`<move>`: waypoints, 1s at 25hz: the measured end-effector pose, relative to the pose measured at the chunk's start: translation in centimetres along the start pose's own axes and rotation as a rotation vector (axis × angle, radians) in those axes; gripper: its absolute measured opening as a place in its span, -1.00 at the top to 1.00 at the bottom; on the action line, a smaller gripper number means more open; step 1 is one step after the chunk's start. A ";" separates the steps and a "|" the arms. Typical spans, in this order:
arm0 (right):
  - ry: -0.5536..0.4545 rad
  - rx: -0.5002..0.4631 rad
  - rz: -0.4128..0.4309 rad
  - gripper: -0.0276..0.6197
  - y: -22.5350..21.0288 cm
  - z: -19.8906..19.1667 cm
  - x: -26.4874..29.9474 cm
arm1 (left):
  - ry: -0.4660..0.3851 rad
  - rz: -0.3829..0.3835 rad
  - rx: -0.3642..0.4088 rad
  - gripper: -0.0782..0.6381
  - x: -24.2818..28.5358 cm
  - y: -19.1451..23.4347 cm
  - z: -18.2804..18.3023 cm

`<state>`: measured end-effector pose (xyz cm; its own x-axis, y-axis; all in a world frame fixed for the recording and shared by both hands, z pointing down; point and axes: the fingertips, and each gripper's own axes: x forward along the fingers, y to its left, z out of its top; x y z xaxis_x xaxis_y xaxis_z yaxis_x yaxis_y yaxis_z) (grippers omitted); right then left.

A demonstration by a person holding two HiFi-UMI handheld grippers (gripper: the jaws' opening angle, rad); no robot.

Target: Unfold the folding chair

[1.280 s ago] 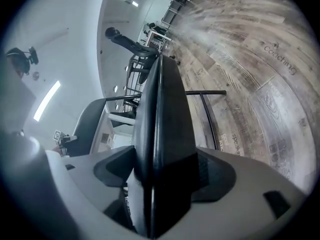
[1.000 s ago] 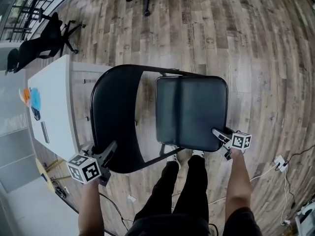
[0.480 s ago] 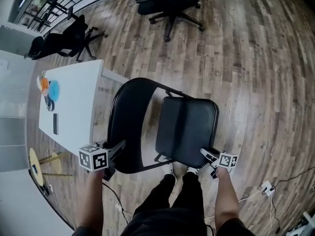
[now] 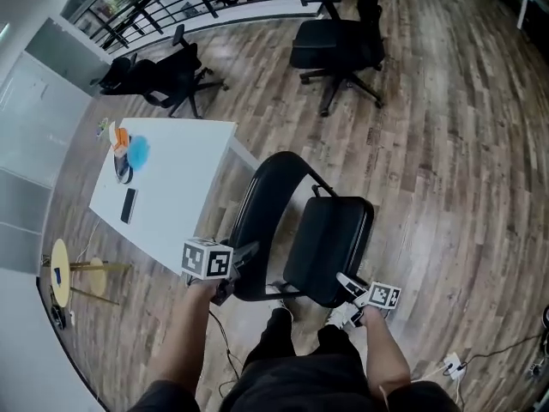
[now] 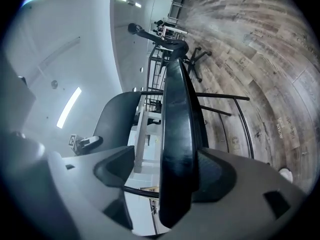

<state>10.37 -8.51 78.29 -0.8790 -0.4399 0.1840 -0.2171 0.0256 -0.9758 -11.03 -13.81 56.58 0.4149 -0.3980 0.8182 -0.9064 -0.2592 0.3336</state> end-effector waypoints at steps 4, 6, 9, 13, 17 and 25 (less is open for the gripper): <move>0.023 -0.026 0.020 -0.20 4.3 -1.3 3.2 | 0.003 0.026 0.001 0.51 -1.7 -0.9 0.5; 0.063 -0.064 0.046 -0.20 6.5 -2.2 5.1 | 0.006 0.040 -0.001 0.50 -2.4 -1.1 0.5; 0.106 -0.085 0.061 -0.20 9.2 -3.7 7.8 | 0.010 0.062 0.012 0.49 -3.7 -0.9 0.5; 0.139 -0.101 0.088 -0.20 12.0 -4.7 11.3 | -0.001 0.088 0.028 0.50 -4.9 -0.4 1.0; 0.187 -0.110 0.097 -0.20 14.3 -5.6 14.7 | -0.001 0.109 0.037 0.50 -5.7 0.3 1.5; 0.240 -0.109 0.091 -0.19 17.3 -7.9 21.1 | 0.001 0.131 0.054 0.52 -7.9 3.6 1.9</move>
<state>-15.28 -10.30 66.20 -0.9695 -0.2065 0.1320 -0.1661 0.1577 -0.9734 -17.40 -13.32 50.46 0.2931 -0.4304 0.8537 -0.9472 -0.2523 0.1980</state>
